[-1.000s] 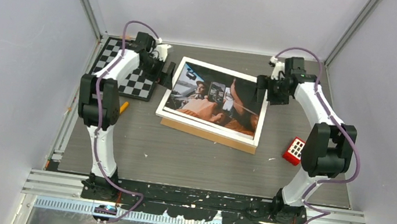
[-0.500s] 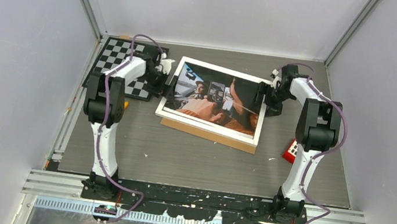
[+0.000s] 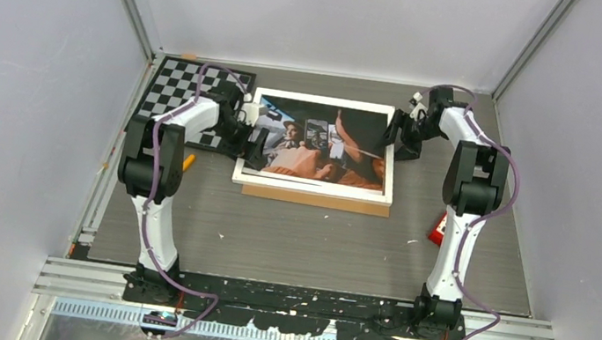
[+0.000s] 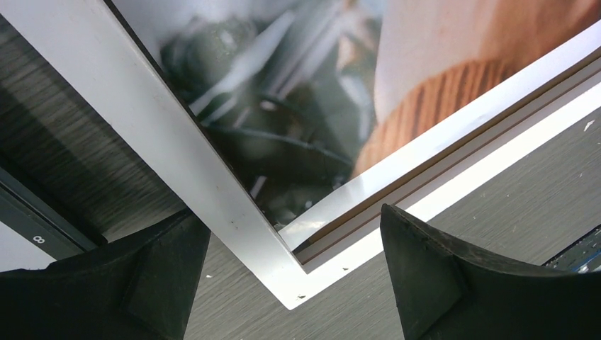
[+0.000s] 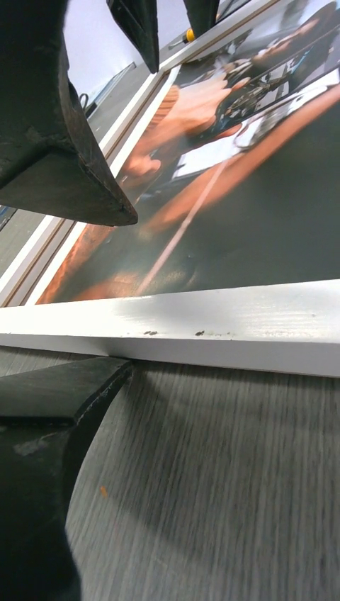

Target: Take the photo out of the frame

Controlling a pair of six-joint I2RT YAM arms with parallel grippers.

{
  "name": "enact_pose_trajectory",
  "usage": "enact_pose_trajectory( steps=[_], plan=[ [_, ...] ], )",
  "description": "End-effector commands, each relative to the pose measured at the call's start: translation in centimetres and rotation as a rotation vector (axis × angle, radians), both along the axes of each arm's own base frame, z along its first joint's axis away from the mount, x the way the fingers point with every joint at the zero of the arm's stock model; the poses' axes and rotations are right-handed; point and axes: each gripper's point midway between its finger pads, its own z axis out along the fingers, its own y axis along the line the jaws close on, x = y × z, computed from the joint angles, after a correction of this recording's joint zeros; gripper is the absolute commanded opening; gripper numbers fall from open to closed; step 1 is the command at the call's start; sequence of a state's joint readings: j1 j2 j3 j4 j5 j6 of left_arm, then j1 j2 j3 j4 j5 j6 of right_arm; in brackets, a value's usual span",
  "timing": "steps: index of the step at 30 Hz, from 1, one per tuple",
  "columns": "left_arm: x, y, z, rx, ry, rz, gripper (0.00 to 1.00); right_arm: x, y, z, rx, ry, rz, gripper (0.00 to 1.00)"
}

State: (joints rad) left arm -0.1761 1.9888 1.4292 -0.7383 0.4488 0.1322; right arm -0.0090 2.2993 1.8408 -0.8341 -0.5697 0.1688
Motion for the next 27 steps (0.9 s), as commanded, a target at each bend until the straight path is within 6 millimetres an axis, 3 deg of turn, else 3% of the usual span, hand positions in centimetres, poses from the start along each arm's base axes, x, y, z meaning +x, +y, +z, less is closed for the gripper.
enact_pose_trajectory(
  steps=[1, 4, 5, 11, 16, 22, 24, 27],
  plan=[
    [-0.8, -1.4, 1.6, -0.031, -0.003, -0.026, 0.91, -0.6, 1.6, -0.9, 0.021, 0.006, 0.053, 0.73],
    [-0.4, -0.5, 3.2, 0.021, -0.021, -0.021, 0.95, -1.2, 1.3, 1.0, 0.017, -0.007, 0.04, 0.77],
    [-0.3, -0.1, 3.8, 0.036, -0.031, -0.017, 0.96, -1.2, 0.2, 1.7, 0.018, -0.014, 0.01, 0.79],
    [1.1, 1.9, 9.0, 0.093, -0.157, -0.004, 1.0, -1.3, -2.4, 8.0, -0.01, -0.152, -0.016, 0.91],
    [2.9, 3.4, 14.7, 0.115, -0.241, -0.014, 1.0, -0.1, -3.3, 14.2, -0.052, -0.326, 0.019, 1.0],
    [7.2, 6.4, 24.1, -0.019, -0.415, 0.113, 1.0, 2.2, -6.0, 21.6, -0.166, -0.585, -0.023, 1.0],
    [8.5, 9.6, 26.2, -0.055, -0.442, 0.233, 1.0, 3.2, -7.7, 23.9, -0.183, -0.67, -0.078, 1.0],
    [9.5, 14.0, 27.3, -0.055, -0.468, 0.371, 1.0, 4.0, -10.8, 25.4, -0.236, -0.732, -0.156, 1.0]
  ],
)
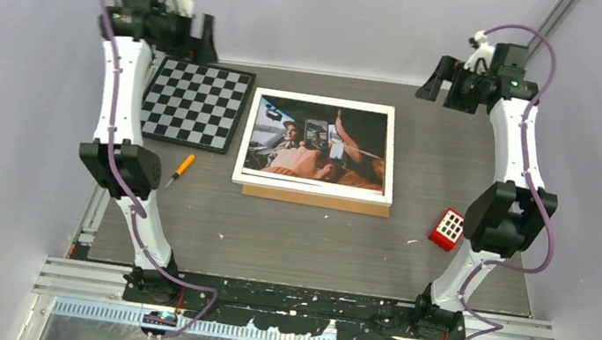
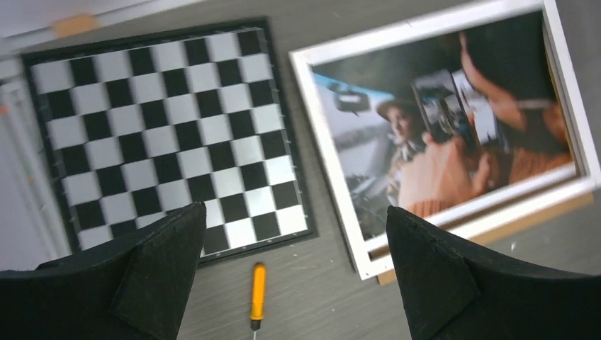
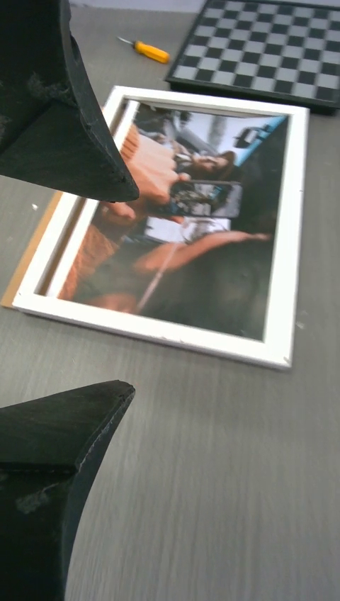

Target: Take the photo out of the frame

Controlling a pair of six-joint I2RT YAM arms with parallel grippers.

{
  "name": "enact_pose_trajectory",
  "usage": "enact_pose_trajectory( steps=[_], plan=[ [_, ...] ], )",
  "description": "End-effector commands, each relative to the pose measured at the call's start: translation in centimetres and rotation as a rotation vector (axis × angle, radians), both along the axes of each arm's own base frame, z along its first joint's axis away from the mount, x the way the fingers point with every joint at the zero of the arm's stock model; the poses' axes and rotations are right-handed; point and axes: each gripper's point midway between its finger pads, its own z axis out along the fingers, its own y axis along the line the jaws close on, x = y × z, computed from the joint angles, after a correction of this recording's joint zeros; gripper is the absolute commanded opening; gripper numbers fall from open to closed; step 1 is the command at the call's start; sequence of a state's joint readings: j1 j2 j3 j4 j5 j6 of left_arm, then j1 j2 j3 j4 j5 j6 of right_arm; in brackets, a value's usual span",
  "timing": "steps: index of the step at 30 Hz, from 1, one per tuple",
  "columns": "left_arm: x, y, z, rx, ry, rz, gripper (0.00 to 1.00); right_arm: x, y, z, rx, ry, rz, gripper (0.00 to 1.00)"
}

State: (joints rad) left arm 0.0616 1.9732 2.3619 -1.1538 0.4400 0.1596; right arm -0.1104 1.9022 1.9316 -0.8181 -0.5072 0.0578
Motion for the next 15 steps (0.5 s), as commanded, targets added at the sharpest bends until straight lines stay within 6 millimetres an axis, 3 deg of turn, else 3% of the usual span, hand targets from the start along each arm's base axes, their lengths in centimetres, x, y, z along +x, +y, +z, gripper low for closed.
enact_pose_trajectory(
  steps=[1, 4, 8, 12, 15],
  plan=[
    [-0.4, 5.6, -0.2, -0.092, 0.068, 0.182, 1.0, 1.9, -5.6, 4.7, -0.082, -0.188, -0.142, 1.0],
    [-0.7, 9.1, -1.4, -0.109, 0.091, 0.287, 1.0, 1.8, -8.2, 3.3, -0.046, -0.123, -0.21, 1.0],
    [-1.9, 12.3, -5.1, -0.117, 0.17, 0.372, 1.0, 0.6, -11.8, 0.3, 0.096, -0.021, -0.265, 1.0],
    [-3.2, 13.5, -9.0, -0.091, 0.247, 0.405, 1.0, -0.7, -14.4, -3.5, 0.151, 0.089, -0.326, 1.0],
    [-3.8, 13.7, -10.8, -0.079, 0.274, 0.421, 1.0, -1.7, -15.0, -5.1, 0.111, 0.124, -0.324, 1.0]
  ],
)
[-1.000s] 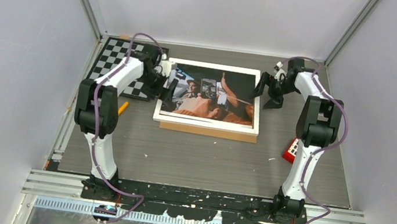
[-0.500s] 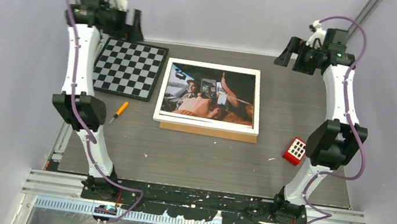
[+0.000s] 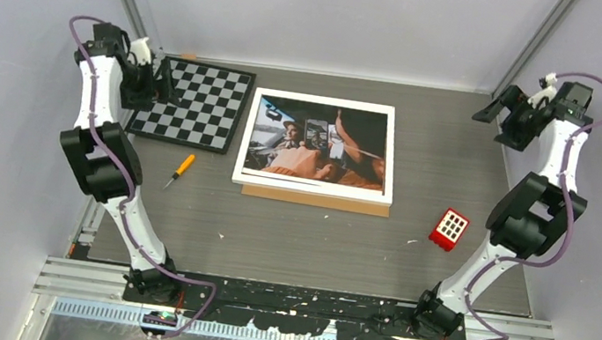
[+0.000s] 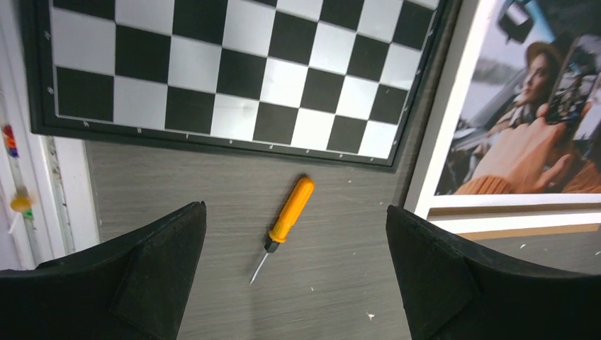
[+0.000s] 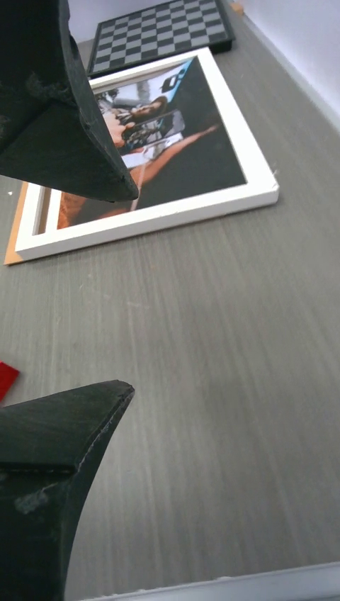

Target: Take the photo out of the frame

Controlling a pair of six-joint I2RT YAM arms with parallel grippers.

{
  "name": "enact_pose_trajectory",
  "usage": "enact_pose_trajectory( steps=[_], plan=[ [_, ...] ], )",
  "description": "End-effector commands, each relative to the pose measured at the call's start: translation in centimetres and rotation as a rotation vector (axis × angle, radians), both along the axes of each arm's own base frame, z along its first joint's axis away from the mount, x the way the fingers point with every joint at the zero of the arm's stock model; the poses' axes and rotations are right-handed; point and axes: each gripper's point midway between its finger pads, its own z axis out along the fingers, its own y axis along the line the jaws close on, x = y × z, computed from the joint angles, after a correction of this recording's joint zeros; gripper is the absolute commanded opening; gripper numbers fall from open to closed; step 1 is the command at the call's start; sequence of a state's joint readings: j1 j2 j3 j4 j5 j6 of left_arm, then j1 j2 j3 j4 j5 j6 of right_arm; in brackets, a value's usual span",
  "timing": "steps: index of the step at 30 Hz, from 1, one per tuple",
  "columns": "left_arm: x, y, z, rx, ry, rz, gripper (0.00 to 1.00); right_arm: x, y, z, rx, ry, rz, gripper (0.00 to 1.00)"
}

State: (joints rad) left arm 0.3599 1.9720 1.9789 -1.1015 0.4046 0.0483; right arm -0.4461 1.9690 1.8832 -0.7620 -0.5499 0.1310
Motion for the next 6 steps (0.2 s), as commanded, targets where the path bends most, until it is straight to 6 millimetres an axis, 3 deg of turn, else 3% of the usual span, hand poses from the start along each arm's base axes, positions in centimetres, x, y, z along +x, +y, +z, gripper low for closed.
enact_pose_trajectory(
  steps=[1, 6],
  plan=[
    [-0.02, 0.56, 1.02, 0.048, -0.068, 0.027, 1.0, -1.39, 0.64, -1.53, 0.012, 0.05, 0.033, 1.0],
    [0.23, 0.89, 0.26, 0.047, -0.051, 0.062, 1.0, -1.78, 0.34, -2.1, -0.013, 0.066, 0.03, 1.0]
  ],
)
